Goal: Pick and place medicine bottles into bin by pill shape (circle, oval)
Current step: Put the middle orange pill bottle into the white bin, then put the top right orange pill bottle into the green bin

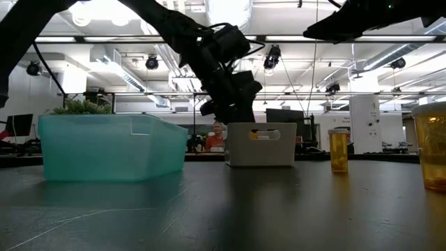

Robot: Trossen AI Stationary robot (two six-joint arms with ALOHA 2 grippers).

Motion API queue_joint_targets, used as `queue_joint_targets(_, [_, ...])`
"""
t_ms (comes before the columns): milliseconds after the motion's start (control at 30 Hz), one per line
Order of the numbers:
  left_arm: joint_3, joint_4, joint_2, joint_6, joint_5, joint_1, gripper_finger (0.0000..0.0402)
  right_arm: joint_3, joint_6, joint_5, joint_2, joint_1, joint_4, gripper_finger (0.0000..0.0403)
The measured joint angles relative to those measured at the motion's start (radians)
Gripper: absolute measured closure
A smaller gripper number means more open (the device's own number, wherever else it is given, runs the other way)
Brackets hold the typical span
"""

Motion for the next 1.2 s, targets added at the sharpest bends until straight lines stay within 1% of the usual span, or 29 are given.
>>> queue_joint_targets(233, [0.0,-0.001,0.005,-0.025,0.0,0.002,0.0205,0.0,-0.002,0.0,0.0,0.0,0.0,0.0216])
queue_joint_targets(500, [0.0,-0.003,0.006,-0.027,0.0,0.002,0.0167,0.0,0.0,0.0,0.0,0.0,0.0,0.0216])
queue_joint_targets(700, [0.0,-0.016,-0.003,-0.026,0.0,0.002,0.0162,0.0,0.001,0.0,0.0,0.0,0.0,0.0216])
queue_joint_targets(800, [0.0,-0.058,-0.039,-0.026,0.0,0.002,0.0162,0.0,0.002,0.0,0.0,0.0,0.0,0.0216])
queue_joint_targets(933, [0.0,-0.13,-0.122,-0.031,-0.001,-0.014,0.0162,0.0,0.002,0.0,0.0,0.0,0.0,0.0216])
queue_joint_targets(1033, [0.0,-0.159,-0.196,0.002,0.0,-0.06,0.0162,0.0,0.004,0.0,0.0,0.0,0.0,0.0216])
queue_joint_targets(1200, [-0.011,-0.148,-0.308,0.106,0.001,-0.166,0.0162,0.0,0.023,0.01,0.0,0.0,0.009,0.0216])
